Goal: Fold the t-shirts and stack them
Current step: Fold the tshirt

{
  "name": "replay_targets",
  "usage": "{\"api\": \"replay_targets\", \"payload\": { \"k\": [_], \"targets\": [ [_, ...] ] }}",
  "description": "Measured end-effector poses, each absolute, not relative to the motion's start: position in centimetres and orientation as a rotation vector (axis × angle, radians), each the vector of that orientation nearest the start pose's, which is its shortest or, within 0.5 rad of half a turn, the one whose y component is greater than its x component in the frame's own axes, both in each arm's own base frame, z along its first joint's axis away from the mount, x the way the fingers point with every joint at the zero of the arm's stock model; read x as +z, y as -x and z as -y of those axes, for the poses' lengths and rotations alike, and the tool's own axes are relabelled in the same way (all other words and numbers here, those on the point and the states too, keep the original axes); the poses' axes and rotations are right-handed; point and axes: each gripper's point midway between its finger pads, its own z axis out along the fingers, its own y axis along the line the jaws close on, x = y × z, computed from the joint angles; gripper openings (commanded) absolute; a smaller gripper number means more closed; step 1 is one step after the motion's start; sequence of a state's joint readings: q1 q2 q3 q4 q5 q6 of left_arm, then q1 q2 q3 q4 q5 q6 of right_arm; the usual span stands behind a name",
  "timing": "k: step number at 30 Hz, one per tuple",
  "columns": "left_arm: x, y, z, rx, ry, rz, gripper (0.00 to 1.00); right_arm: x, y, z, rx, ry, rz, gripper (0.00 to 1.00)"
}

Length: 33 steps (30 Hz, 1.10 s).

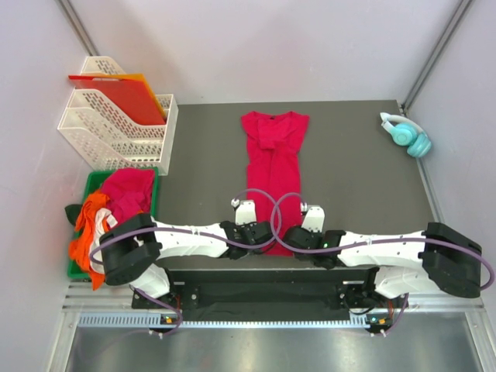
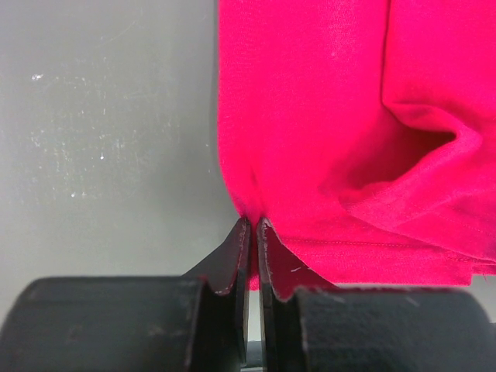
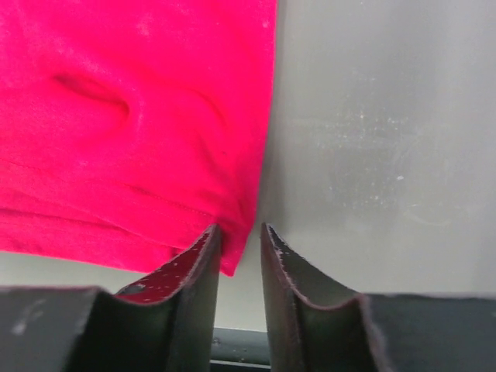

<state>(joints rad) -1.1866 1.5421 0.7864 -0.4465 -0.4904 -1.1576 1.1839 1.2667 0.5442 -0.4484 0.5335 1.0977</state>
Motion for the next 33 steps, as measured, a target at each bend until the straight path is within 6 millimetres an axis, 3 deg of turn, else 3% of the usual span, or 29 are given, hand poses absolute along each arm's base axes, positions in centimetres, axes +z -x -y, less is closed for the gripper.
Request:
{"api": "replay_targets", "payload": {
  "k": [5,8,15,24,28,33],
  "targets": [
    [1.7,-16.0,26.4,-0.193,0.083,-2.545,0.06,1.6,-14.5,-20.7,0.199,-0.062,-2.492,0.14],
    [1.7,-16.0,26.4,-0.199,0.085,-2.544,0.00,1.5,-14.4,-21.0,0.215,-0.077,-2.491,0.00],
    [1.7,-15.9,26.4,-0.211,0.086,-2.540,0.00,1.5,-13.9,-21.1,0.217,-0.089,-2.479,0.00],
    [3.1,-13.2,25.9,-0.234,-0.009,-2.570,0.00,2.1,-9.4,-19.9,0.140,0.043,-2.537,0.00],
    [4.8,-12.3,25.8,-0.289,-0.016,-2.560,0.00,3.9,-8.8,-19.6,0.137,0.030,-2.525,0.00],
    [5.6,-12.1,25.2,-0.262,-0.018,-2.546,0.00,6.8,-10.1,-19.4,0.162,-0.032,-2.459,0.00]
  ]
}}
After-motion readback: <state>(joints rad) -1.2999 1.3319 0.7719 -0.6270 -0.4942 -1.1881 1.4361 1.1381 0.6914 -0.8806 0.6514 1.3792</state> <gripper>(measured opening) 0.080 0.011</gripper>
